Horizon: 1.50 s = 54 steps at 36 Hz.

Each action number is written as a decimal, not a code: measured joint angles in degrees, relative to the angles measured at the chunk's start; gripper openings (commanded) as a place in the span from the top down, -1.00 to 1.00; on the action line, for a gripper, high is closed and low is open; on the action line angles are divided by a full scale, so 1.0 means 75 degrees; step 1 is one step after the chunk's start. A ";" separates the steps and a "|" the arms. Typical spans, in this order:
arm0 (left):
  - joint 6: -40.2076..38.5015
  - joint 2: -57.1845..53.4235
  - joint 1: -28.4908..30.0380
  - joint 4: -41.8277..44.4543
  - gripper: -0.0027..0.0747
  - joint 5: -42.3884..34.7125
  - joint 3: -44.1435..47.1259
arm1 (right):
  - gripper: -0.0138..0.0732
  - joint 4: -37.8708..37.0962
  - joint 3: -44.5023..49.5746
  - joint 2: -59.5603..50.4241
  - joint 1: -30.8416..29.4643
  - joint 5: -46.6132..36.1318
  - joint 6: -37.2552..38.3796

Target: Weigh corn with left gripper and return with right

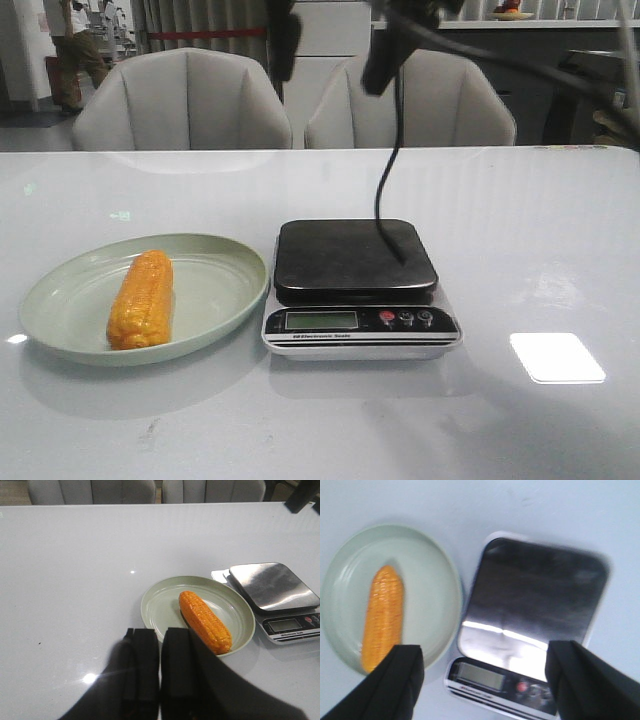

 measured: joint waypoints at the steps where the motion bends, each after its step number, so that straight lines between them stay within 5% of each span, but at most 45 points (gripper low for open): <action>1: 0.0000 0.0000 0.0006 0.0000 0.61 0.0000 0.0000 | -0.70 -0.0167 0.0124 -0.0177 -0.0071 0.0006 -0.0012; 20: 0.0000 0.0000 0.0019 0.0000 0.61 0.0000 0.0000 | -0.70 -0.0675 0.3934 -0.2950 -0.1567 -0.0144 -0.0311; 44: 0.0000 0.0000 0.0019 0.0000 0.61 -0.0084 0.0090 | -0.70 -0.1547 0.9773 -1.0172 -0.1583 -0.4274 -0.0514; 54: 0.0000 0.0000 0.0019 0.0000 0.61 -0.0084 0.0090 | -0.70 -0.1742 1.2949 -1.3625 -0.1583 -0.7477 -0.0514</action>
